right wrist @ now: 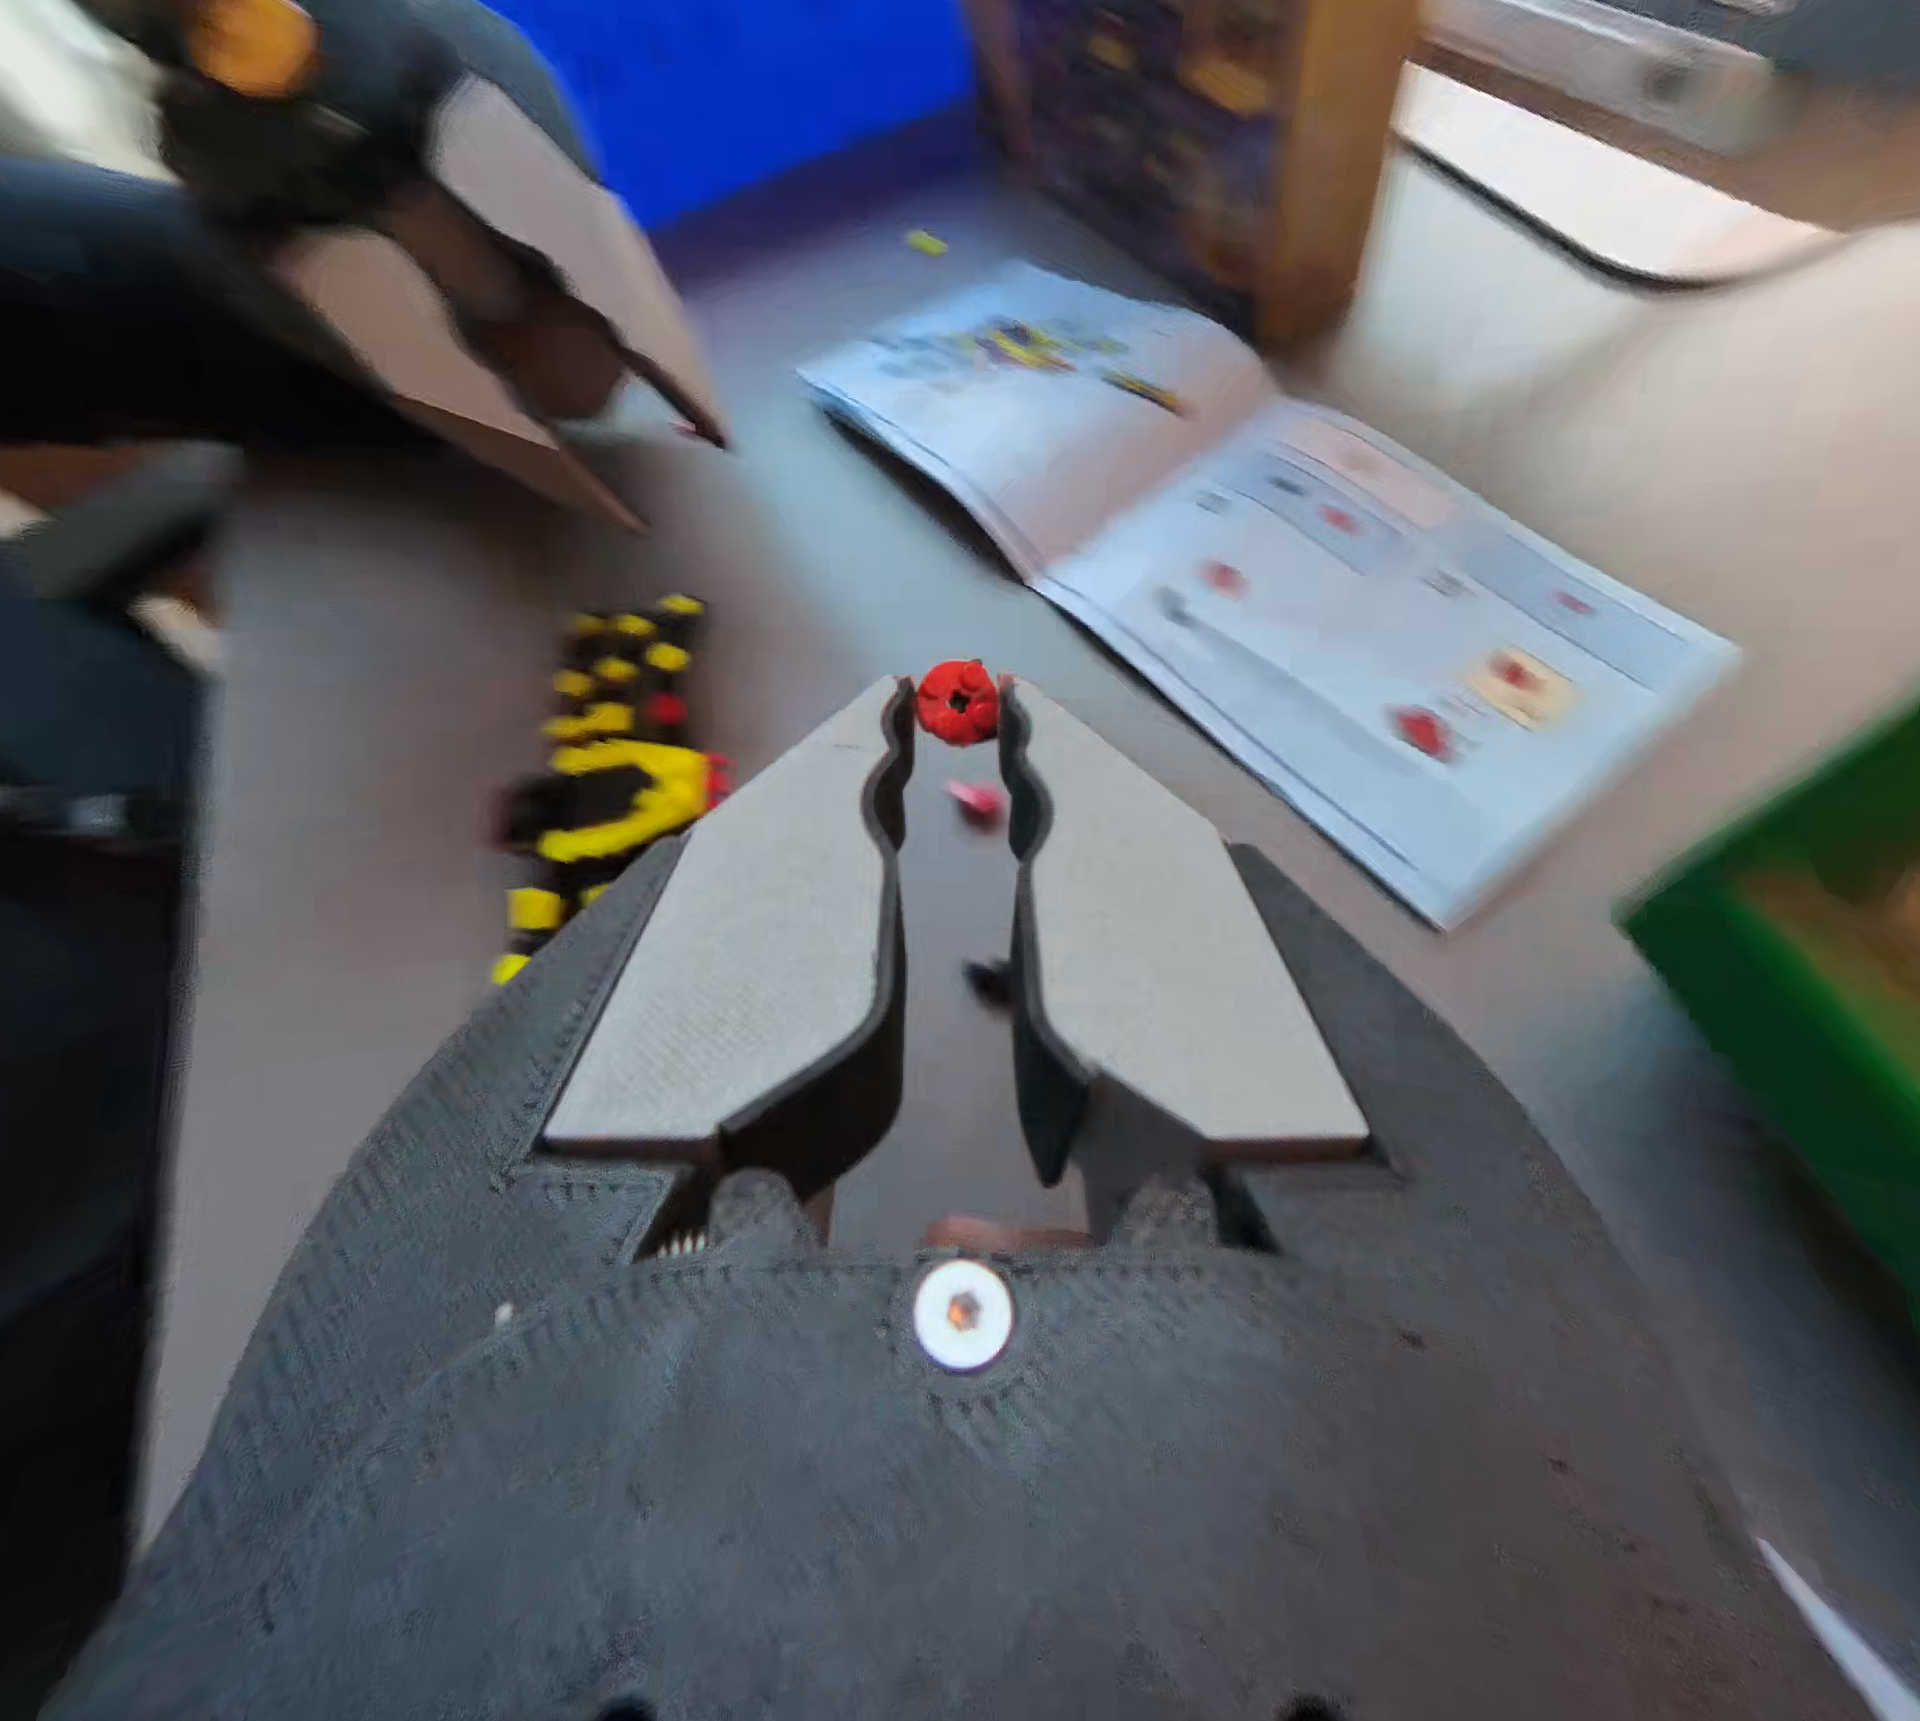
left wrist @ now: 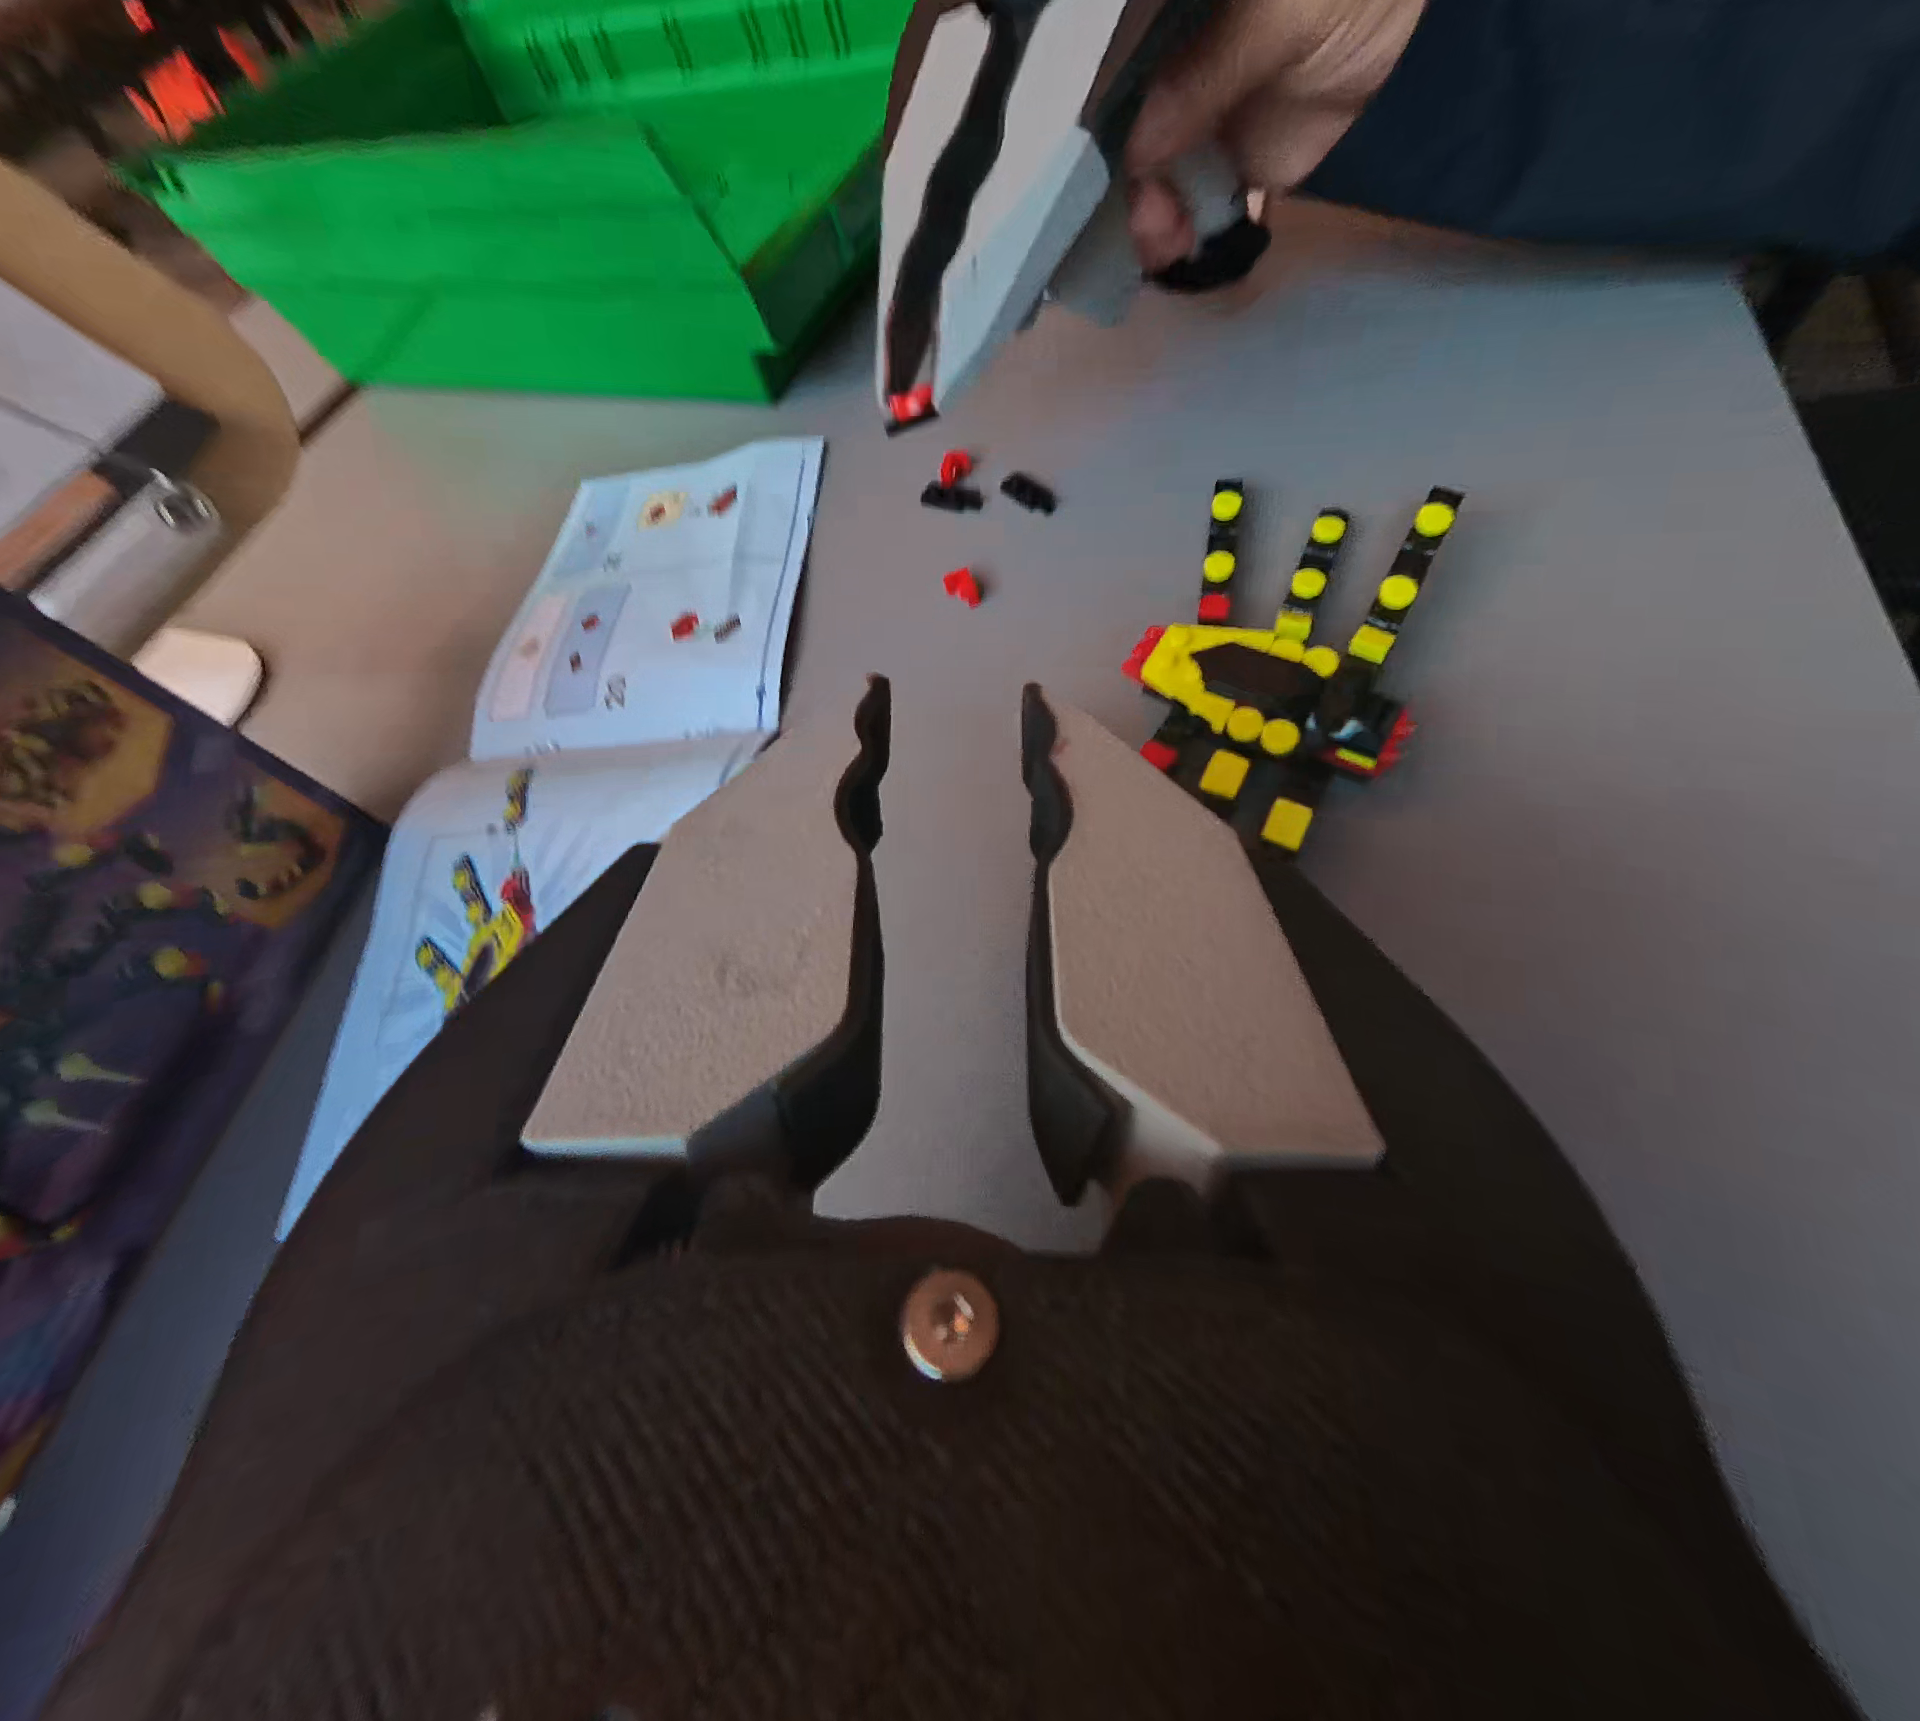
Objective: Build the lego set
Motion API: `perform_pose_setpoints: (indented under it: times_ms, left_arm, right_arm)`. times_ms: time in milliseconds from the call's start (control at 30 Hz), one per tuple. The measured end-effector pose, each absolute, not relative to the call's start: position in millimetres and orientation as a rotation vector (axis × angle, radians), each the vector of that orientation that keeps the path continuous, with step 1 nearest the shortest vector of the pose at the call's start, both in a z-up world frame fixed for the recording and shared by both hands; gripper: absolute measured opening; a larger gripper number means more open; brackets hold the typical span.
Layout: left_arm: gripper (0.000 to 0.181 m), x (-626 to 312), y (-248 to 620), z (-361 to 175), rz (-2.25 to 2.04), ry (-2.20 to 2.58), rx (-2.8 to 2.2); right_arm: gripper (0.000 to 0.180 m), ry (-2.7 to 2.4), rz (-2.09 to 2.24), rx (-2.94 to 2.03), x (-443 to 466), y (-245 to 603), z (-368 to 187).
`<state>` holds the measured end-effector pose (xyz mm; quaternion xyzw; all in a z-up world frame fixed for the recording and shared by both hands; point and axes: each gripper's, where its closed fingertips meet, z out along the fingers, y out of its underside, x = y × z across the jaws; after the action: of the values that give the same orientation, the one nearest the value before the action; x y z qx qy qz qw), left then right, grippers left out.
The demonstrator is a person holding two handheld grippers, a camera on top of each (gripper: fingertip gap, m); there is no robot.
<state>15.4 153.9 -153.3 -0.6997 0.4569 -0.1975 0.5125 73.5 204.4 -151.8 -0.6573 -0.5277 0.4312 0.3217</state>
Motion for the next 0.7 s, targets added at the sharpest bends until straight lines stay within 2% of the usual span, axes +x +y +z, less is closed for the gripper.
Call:
perform_pose_setpoints:
  times_ms: [133, 233, 400, 700]
  left_arm:
    - [0.025, 25.7, 143.0, -130.4, -0.442, 1.112, -1.49]
    - [0.017, 25.2, 139.6, -120.0, -0.383, 1.117, -1.402]
    - [0.01, 24.4, 131.5, -116.8, -0.418, 1.15, -1.354]
    - [0.008, 18.6, 133.3, -111.7, -0.495, 1.107, -1.351]
  right_arm:
    - [0.012, -1.467, 1.556, -1.537, 40.5, 149.7, -115.8]
    - [0.012, -1.503, 1.734, -1.495, 25.7, 130.2, -109.6]
    - [0.012, -1.495, 1.861, -1.503, 12.3, 125.3, -112.9]
    - [0.012, -1.452, 2.003, -1.529, 7.6, 127.9, -107.3]
